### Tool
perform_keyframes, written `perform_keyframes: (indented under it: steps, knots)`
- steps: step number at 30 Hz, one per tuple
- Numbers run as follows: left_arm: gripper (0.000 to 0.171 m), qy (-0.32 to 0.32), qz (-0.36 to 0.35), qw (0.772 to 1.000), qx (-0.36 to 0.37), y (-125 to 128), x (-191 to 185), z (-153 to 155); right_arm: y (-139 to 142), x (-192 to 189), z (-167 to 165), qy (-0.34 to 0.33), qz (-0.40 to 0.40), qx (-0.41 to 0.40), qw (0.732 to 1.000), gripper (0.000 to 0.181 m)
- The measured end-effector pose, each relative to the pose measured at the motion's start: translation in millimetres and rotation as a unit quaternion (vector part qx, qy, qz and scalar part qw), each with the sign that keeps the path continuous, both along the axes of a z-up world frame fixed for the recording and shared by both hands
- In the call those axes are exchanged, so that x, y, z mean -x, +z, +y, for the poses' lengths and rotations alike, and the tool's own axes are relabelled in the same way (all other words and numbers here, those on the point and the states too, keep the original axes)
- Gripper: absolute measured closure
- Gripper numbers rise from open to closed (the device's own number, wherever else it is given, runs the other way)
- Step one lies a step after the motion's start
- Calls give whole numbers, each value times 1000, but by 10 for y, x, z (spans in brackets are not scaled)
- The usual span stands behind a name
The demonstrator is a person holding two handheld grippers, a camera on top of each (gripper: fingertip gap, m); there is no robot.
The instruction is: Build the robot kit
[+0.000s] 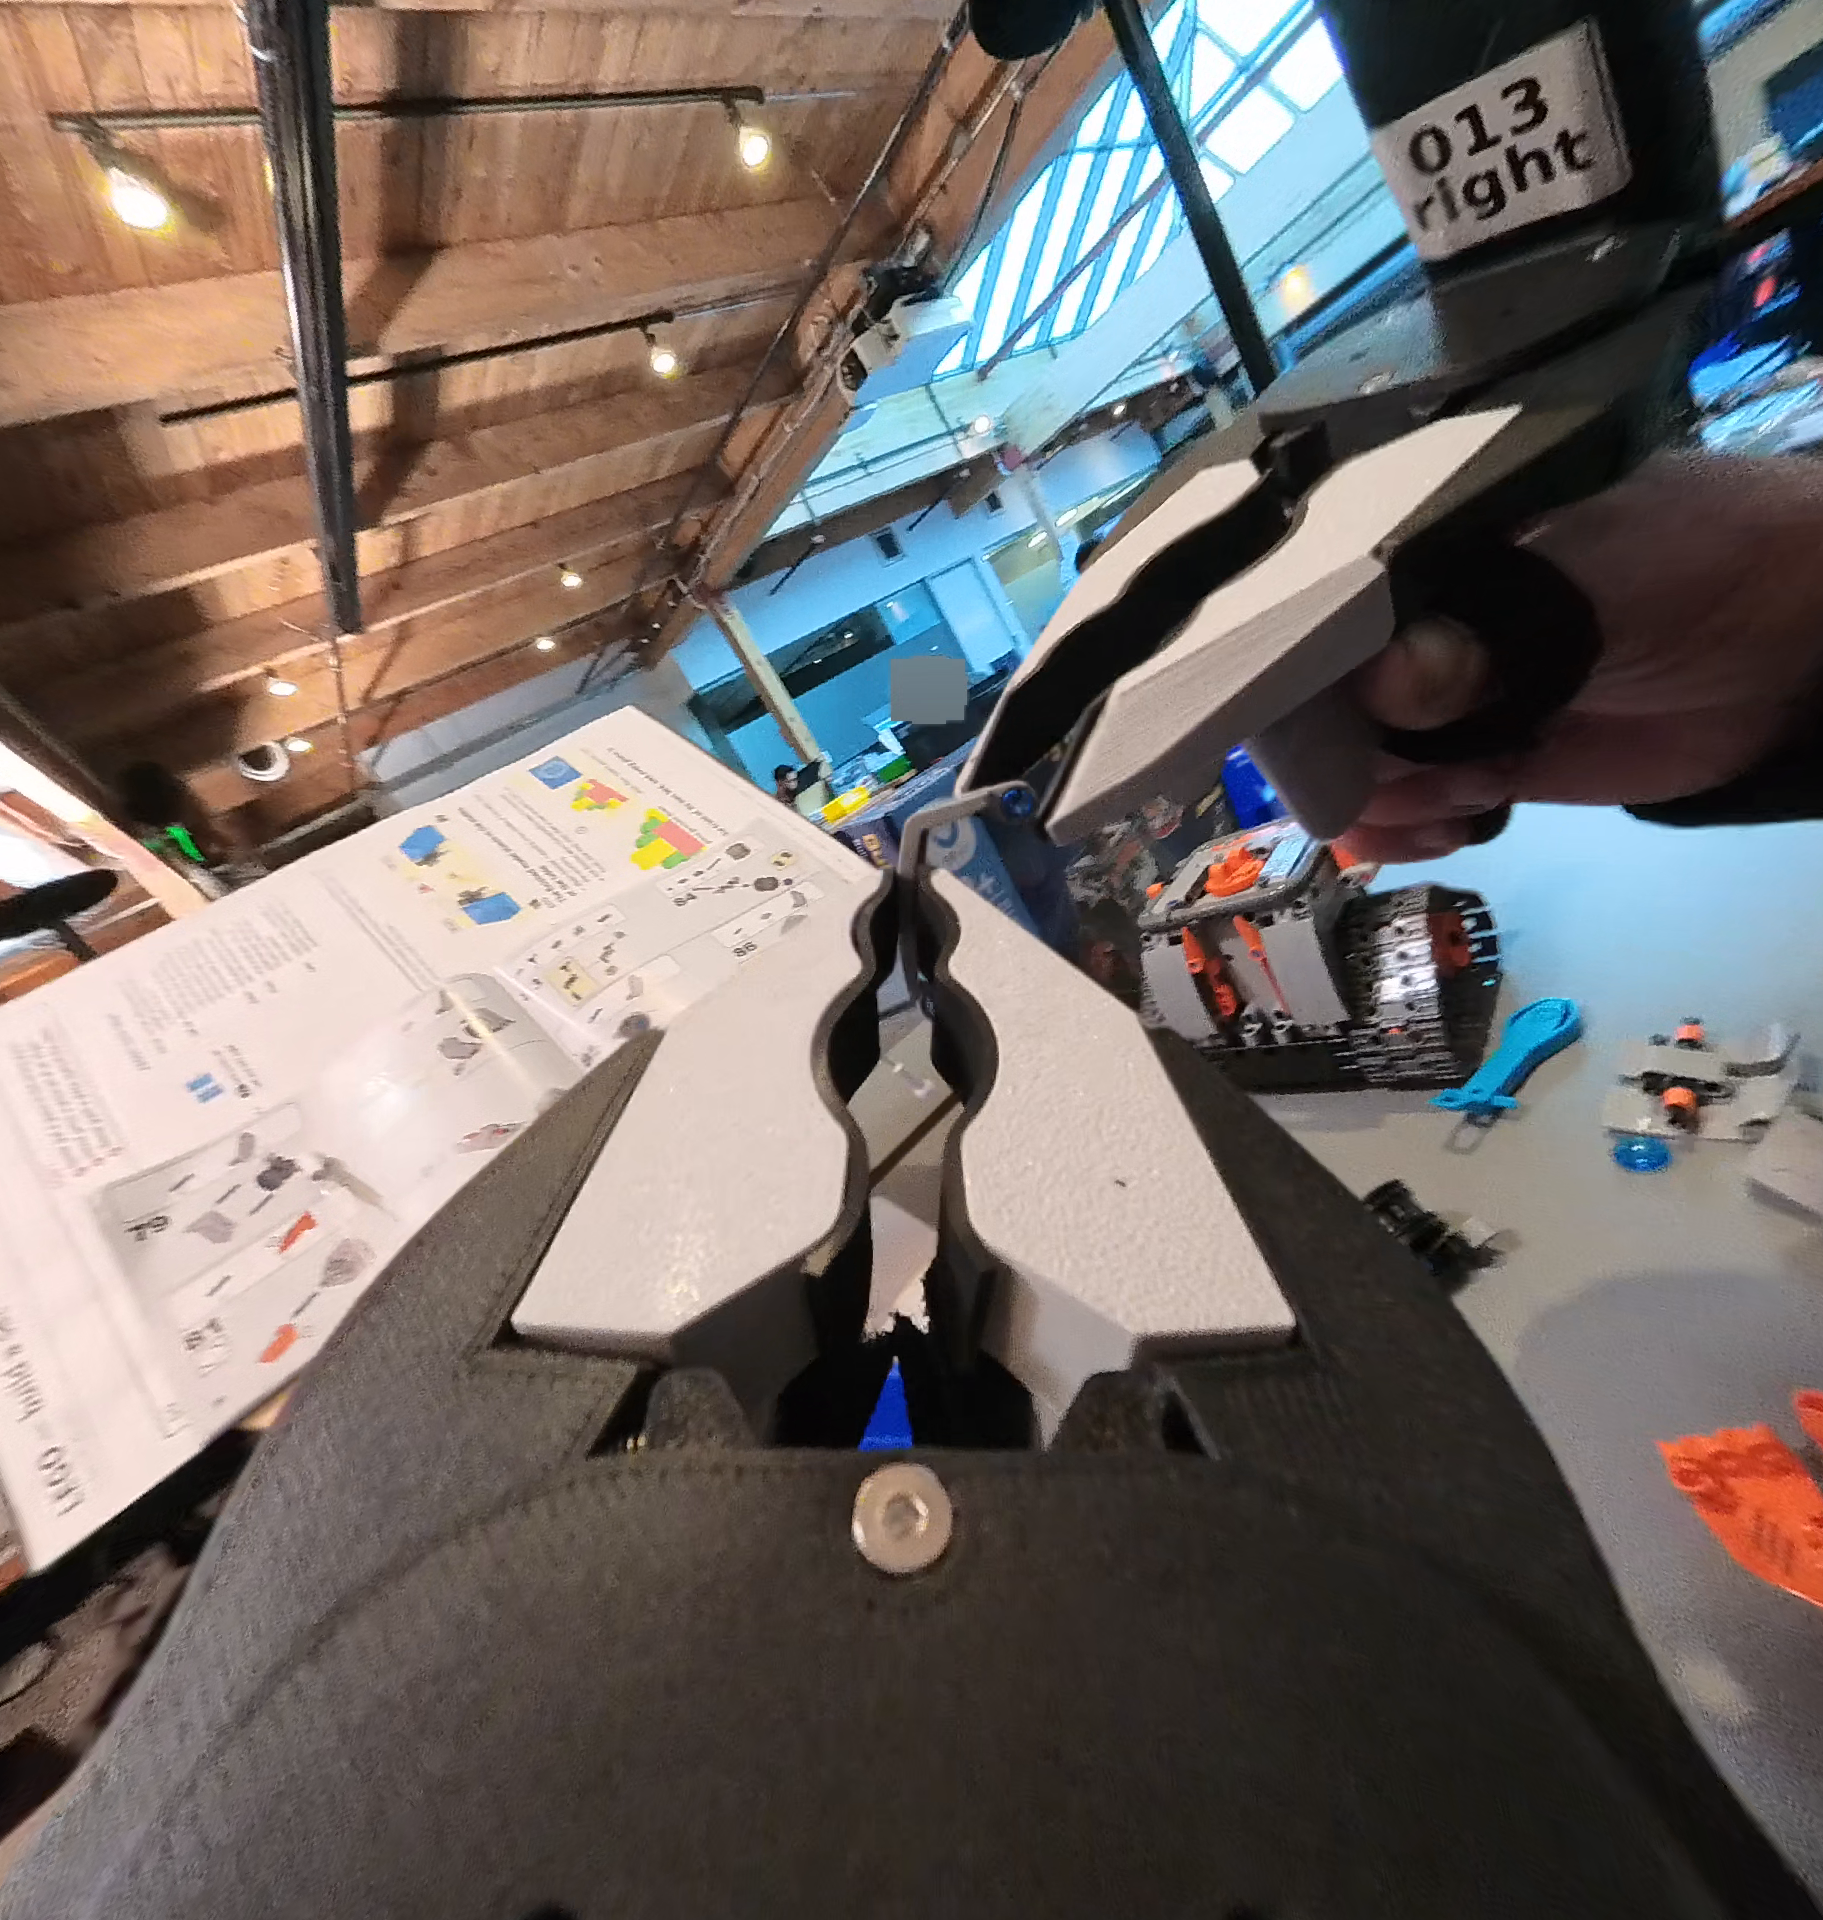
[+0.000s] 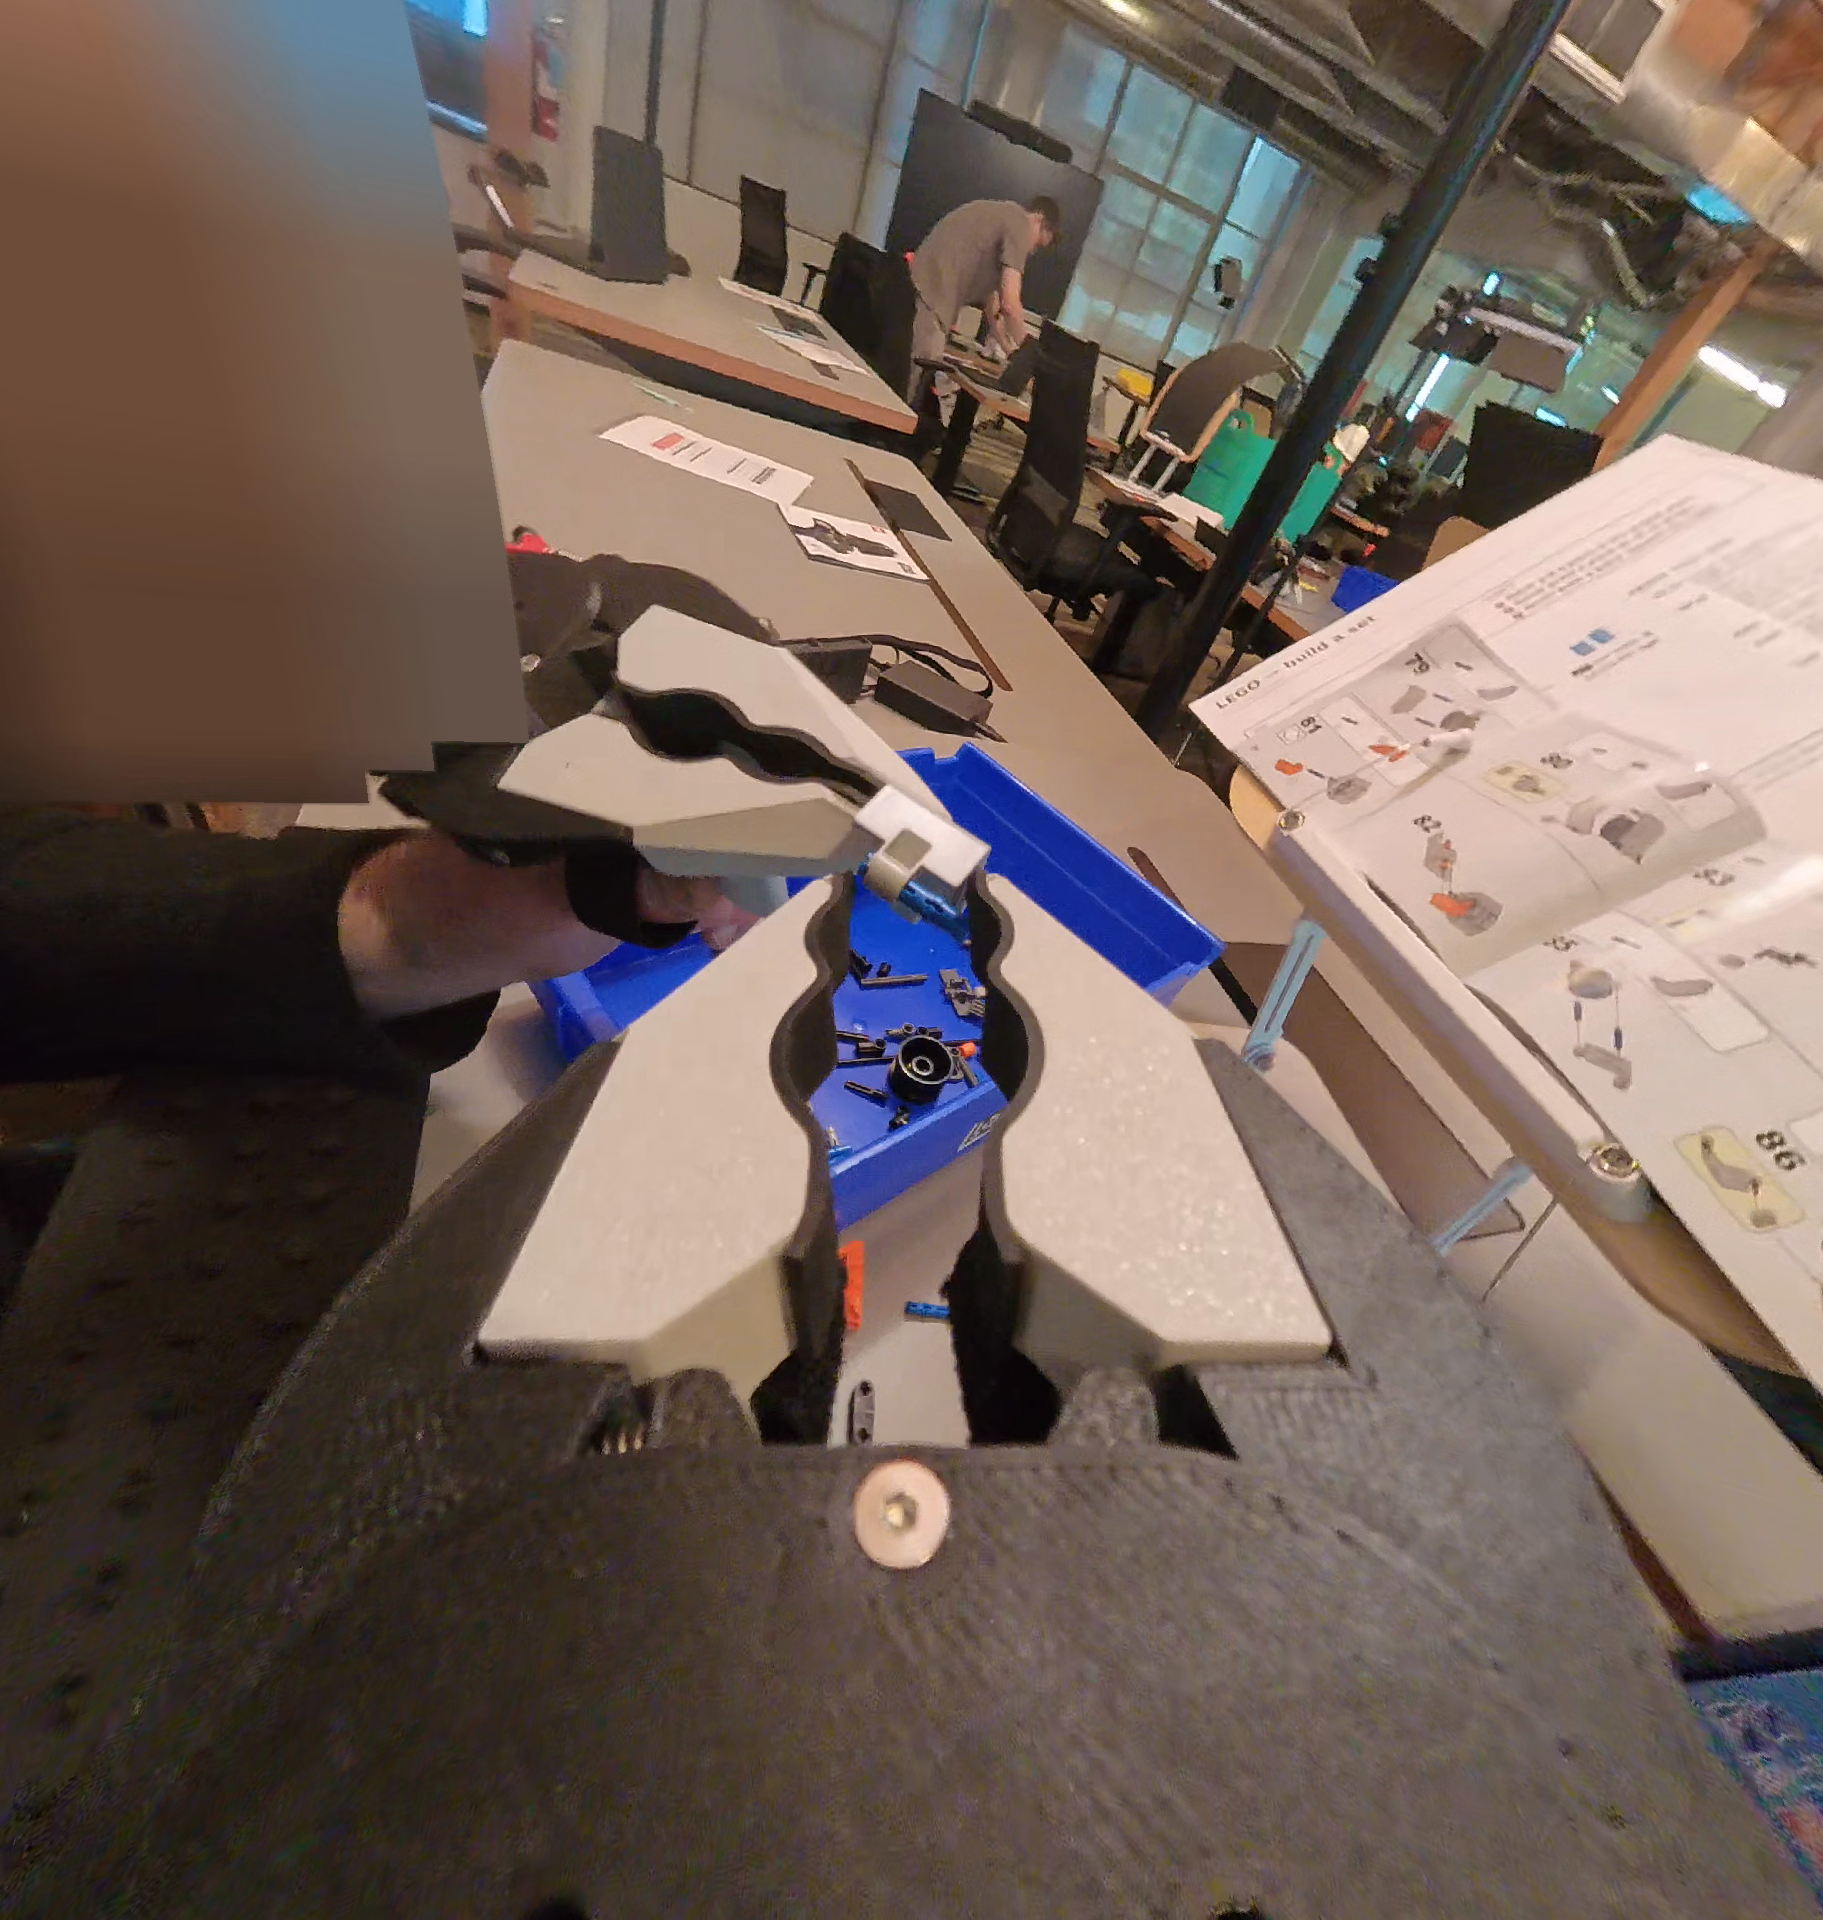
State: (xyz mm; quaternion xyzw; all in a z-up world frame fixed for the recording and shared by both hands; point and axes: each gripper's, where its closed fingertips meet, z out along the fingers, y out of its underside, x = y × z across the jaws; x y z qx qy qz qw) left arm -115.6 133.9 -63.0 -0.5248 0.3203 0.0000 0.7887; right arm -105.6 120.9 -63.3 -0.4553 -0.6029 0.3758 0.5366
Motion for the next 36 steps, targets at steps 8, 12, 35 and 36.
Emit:
perform_keyframes:
  steps: [8,12,35,36]
  knots:
    - [171,54,24,998,-27,13,13,10,-5,18,60,-29,11,31,999,159]
    - [171,81,32,995,-39,41,52,11,-19,6,104,-44,6,29,999,155]
    - [171,75,32,996,-37,31,25,-1,-19,-2,73,-13,12,28,999,161]
    - [171,74,31,996,-37,30,23,0,-20,-4,75,-13,12,26,999,162]
